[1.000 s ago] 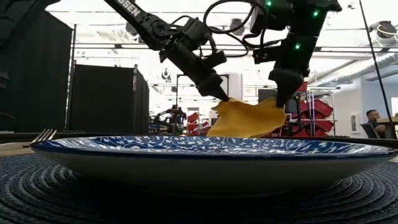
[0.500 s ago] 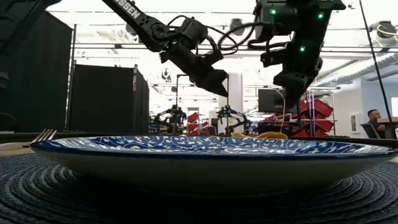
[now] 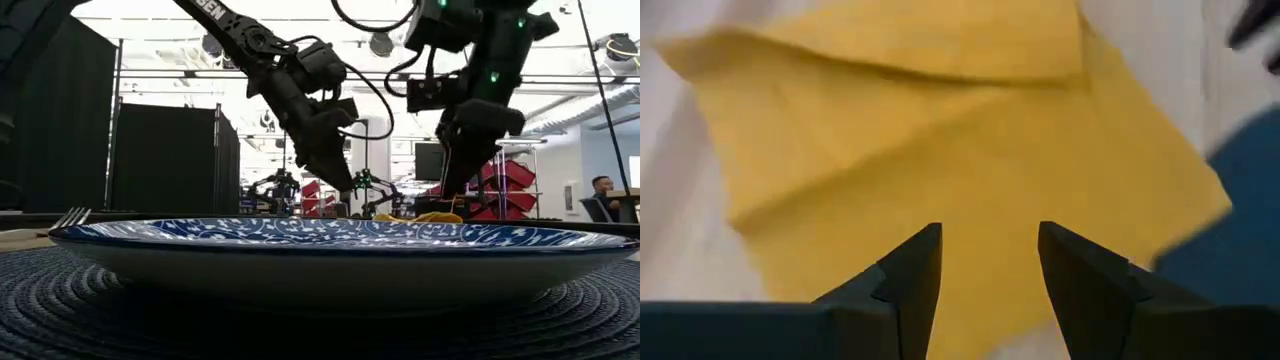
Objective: Set table place
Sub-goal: Fold the yellow table napkin
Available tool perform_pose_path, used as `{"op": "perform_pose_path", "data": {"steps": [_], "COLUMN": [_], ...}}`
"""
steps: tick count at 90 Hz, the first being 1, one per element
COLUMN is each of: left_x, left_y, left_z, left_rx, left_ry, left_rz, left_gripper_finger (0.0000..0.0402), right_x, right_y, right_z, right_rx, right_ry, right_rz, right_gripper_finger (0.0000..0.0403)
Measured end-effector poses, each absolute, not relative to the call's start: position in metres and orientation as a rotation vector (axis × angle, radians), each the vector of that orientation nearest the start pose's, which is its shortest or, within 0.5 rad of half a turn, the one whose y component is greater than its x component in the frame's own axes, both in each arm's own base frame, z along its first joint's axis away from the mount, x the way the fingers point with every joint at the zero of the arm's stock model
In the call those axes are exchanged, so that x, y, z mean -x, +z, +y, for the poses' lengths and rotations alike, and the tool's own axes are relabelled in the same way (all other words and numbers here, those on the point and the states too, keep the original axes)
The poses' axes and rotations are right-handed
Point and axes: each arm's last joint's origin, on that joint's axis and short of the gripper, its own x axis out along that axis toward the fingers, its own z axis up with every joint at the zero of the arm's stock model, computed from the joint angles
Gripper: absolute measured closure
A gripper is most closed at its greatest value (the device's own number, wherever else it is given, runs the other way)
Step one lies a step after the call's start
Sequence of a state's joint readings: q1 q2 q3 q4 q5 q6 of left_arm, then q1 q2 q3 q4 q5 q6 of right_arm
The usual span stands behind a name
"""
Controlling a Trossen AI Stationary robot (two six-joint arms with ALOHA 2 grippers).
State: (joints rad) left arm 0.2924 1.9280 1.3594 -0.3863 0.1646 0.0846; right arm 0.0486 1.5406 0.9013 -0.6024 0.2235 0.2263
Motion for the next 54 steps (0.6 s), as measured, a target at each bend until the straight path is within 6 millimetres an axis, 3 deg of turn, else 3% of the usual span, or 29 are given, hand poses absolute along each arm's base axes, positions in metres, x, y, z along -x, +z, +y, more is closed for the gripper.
{"op": "perform_pose_path", "data": {"steps": [14,54], "left_x": [-0.394,-0.404], "left_y": [0.19,0.19], "left_z": [0.088,0.081], "left_rx": [0.096,0.044], "left_ry": [0.048,0.088], "left_rz": [0.973,0.907], "left_gripper_finger": [0.0249,0.0249], "right_x": [-0.267,-0.269], "right_y": [0.165,0.162], "right_z": [-0.008,-0.038], "right_rx": [-0.029,-0.095], "right_ry": [-0.334,-0.29], "right_rz": [1.232,1.185], "right_gripper_finger": [0.0395,0.0403]}}
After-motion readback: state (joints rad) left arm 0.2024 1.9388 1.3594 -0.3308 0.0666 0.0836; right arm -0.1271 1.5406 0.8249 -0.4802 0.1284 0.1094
